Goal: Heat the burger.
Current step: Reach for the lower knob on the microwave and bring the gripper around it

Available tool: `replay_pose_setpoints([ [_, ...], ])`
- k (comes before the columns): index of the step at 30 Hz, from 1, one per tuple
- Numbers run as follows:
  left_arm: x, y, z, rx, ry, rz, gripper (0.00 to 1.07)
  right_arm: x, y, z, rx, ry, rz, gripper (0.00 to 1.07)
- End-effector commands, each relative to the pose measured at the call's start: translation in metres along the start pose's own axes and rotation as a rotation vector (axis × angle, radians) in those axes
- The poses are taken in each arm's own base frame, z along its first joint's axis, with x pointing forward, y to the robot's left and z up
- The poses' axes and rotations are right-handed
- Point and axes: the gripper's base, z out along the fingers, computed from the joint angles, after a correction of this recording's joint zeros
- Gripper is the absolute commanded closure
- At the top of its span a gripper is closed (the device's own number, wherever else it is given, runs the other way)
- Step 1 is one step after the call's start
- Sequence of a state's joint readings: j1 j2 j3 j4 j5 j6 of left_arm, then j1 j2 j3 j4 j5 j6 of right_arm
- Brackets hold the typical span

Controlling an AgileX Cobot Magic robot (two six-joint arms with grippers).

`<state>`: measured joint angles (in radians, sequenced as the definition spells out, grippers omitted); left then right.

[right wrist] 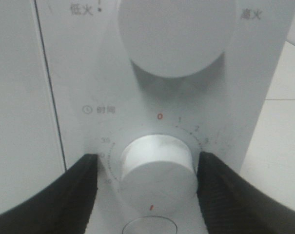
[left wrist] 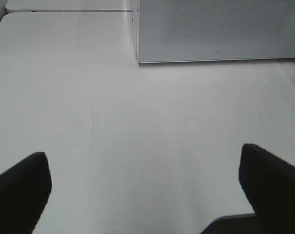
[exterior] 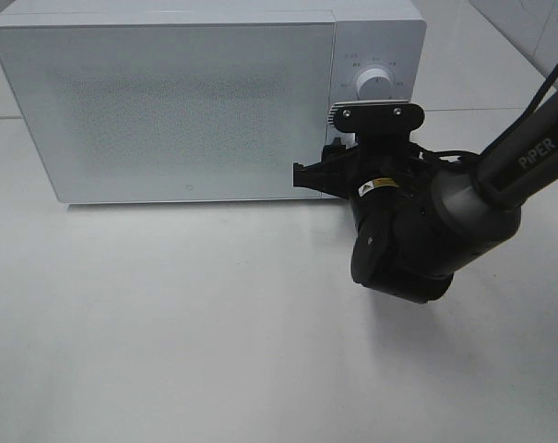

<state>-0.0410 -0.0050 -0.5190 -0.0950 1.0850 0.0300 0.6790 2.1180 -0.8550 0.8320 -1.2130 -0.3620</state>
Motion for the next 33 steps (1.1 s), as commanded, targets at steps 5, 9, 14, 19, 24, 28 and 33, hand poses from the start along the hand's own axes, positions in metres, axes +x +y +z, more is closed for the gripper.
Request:
replay_pose_setpoints([
  [5,0.0006,-0.0003,-0.0020,0.002,-0.030,-0.005,0.05,-0.0092,-0.0012,0.0018,0.017,-0.070,0.008,0.90],
  [9,0.0006,-0.0003,-0.0020,0.002,-0.030,-0.005,0.05,-0.0098,-0.0014,0.0017,0.020,-0.077,0.008,1.05],
  [14,0.0006,-0.0003,-0.0020,0.002,-0.030,-0.005,0.05,-0.0100,-0.0014,0.0017,0.020,-0.080,0.008,1.07],
  [19,0.0006,-0.0003,-0.0020,0.002,-0.030,-0.005,0.05,-0.0100,-0.0014,0.0017,0.018,-0.079,0.044,1.07],
  [24,0.0006,-0.0003,-0.0020,0.002,-0.030,-0.005,0.05,-0.0120,-0.0004,0.0015,0.002,-0.099,0.137,1.07],
  [28,0.0006,-0.0003,-0.0020,0.002,-0.030,-0.005,0.05,-0.0155,0.0054,0.0010,-0.071,-0.130,0.233,1.07],
  [33,0.0006,-0.0003,-0.0020,0.002,-0.030,-0.005,0.05,-0.0162,0.0077,0.0007,-0.107,-0.128,0.384,1.07],
])
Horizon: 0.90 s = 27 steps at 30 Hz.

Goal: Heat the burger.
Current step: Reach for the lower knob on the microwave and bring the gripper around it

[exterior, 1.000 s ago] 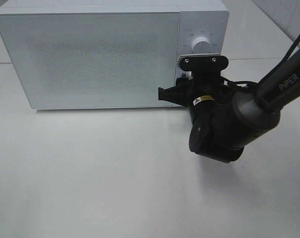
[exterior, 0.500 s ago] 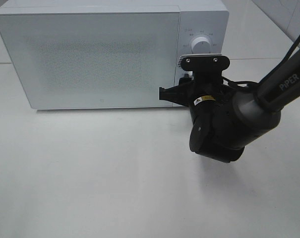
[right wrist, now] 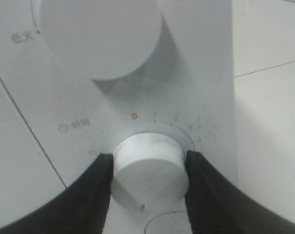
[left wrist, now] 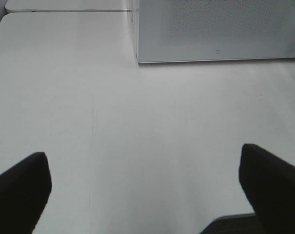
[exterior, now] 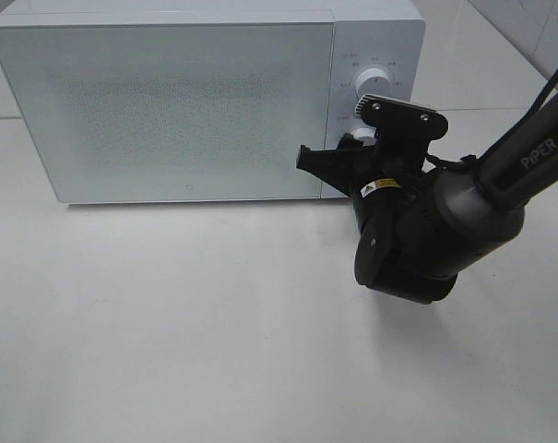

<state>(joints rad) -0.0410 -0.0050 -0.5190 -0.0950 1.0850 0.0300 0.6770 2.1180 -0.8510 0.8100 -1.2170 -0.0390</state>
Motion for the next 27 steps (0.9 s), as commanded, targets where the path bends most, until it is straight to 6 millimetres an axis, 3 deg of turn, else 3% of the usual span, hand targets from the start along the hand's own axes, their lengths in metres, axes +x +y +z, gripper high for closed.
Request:
replay_pose_setpoints([
  [1,0.0006,-0.0003,-0.0020,0.002,-0.030,-0.005,0.05,-0.0131,0.0124,0.0011,-0.116,-0.105,0.105,1.07],
  [27,0.0006,-0.0003,-0.0020,0.002,-0.030,-0.005,0.05,-0.0184,0.0164,-0.0027,-0.240,-0.112,0.722,1.07],
])
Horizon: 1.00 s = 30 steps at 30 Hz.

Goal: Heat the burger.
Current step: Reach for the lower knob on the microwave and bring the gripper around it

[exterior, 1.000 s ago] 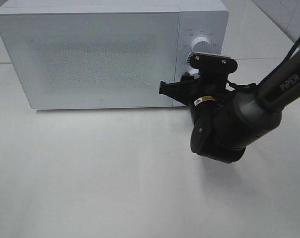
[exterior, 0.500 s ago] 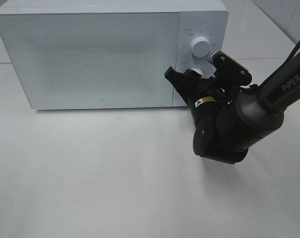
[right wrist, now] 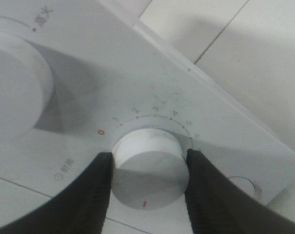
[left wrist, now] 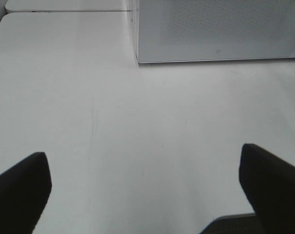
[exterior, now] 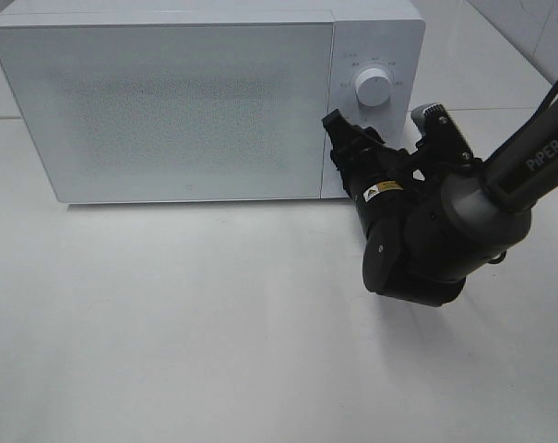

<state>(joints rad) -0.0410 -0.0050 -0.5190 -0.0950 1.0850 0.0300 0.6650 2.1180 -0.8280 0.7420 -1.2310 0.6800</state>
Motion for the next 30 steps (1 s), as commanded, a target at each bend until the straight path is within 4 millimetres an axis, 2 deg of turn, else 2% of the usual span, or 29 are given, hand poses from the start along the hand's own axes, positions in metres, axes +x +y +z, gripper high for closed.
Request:
replay_pose_setpoints([
  [1,0.0006,-0.0003,-0.0020,0.002,-0.030,-0.005,0.05,-0.0034,0.0270,-0.0007,-0.223,-0.052,0.056,1.07],
  [30,0.0006,-0.0003,-0.0020,0.002,-0.030,-0.005,0.05,-0.0076,0.0215,0.0001,-0.186,-0.062,0.512,1.07],
])
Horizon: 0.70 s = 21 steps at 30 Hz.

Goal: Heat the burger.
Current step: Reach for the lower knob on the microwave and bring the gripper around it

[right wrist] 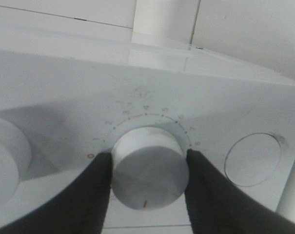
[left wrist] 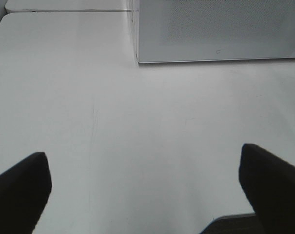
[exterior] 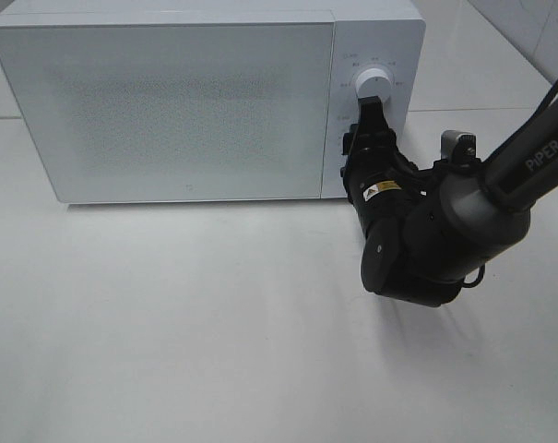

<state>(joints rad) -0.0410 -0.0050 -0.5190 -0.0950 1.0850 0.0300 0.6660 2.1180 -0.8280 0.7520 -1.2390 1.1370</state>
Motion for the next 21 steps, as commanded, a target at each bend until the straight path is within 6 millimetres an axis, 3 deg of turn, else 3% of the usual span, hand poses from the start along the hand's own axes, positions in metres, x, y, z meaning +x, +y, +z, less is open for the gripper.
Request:
replay_pose_setpoints([
  [1,0.0006,-0.0003,-0.0020,0.002,-0.030,-0.005,0.05,0.0035,0.0223,0.0003,-0.189,-0.007,0.053,1.07],
  [8,0.0006,-0.0003,-0.0020,0.002,-0.030,-0.005,0.05,0.0008,0.0208,0.0005,-0.176,-0.024,0.205,1.07],
  [21,0.0006,-0.0003,-0.0020,0.002,-0.030,-0.005,0.05,-0.0007,0.0199,0.0006,-0.170,-0.034,0.285,1.06],
])
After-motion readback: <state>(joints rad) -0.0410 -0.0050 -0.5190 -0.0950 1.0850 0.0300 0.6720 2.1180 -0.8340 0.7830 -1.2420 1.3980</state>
